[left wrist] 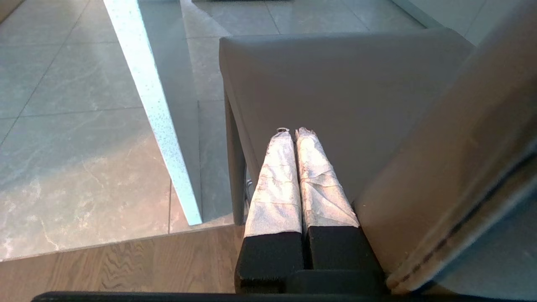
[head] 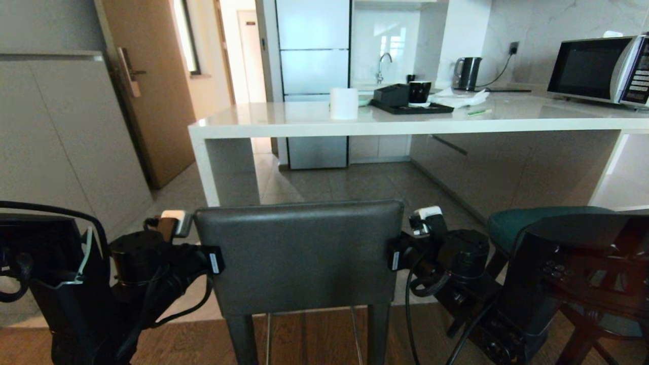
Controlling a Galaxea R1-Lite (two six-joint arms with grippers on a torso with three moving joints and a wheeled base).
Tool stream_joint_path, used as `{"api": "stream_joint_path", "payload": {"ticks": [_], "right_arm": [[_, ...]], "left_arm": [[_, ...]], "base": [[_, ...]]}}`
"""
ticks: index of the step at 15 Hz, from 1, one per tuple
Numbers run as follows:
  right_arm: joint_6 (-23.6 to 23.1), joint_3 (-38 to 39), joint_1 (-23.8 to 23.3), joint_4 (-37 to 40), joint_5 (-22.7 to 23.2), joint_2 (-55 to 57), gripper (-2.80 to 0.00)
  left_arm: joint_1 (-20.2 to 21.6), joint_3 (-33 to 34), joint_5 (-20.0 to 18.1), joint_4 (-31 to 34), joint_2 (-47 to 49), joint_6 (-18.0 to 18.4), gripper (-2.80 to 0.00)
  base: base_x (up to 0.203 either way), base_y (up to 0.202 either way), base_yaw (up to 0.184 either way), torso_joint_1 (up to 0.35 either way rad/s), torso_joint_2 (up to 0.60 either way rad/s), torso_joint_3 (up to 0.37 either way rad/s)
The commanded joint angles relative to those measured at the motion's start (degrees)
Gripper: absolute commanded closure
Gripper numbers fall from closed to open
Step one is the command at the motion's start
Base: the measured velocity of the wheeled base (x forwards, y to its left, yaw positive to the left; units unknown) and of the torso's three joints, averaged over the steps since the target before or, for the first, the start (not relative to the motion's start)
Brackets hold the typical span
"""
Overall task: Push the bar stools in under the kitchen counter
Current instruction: Push the gray chair back under the dining table
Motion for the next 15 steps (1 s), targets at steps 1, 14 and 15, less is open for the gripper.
{"api": "stream_joint_path", "payload": {"ticks": [1, 14, 15], "right_arm": [[-0.06, -0.13, 0.08, -0.76, 0.16, 0.23, 0.00], [-0.50, -1.10, 0.08, -0.76, 0.16, 0.41, 0.00], [-0.50, -1.10, 0.08, -0.76, 0.16, 0.41, 0.00]], "left_arm": [[0.15, 0.04, -0.06, -0.07, 0.80, -0.03, 0.00], [0.02, 0.22, -0.15, -0.07, 0.36, 0.50, 0.00], [-0.02, 0.29, -0.15, -0.07, 0.38, 0.50, 0.00]], "base": [[0.000, 0.000, 0.000, 0.000, 0.00, 0.000], [0.140, 0.000, 0.002, 0.003, 0.00, 0.003], [0.192, 0.000, -0.002, -0.001, 0.00, 0.002]]}}
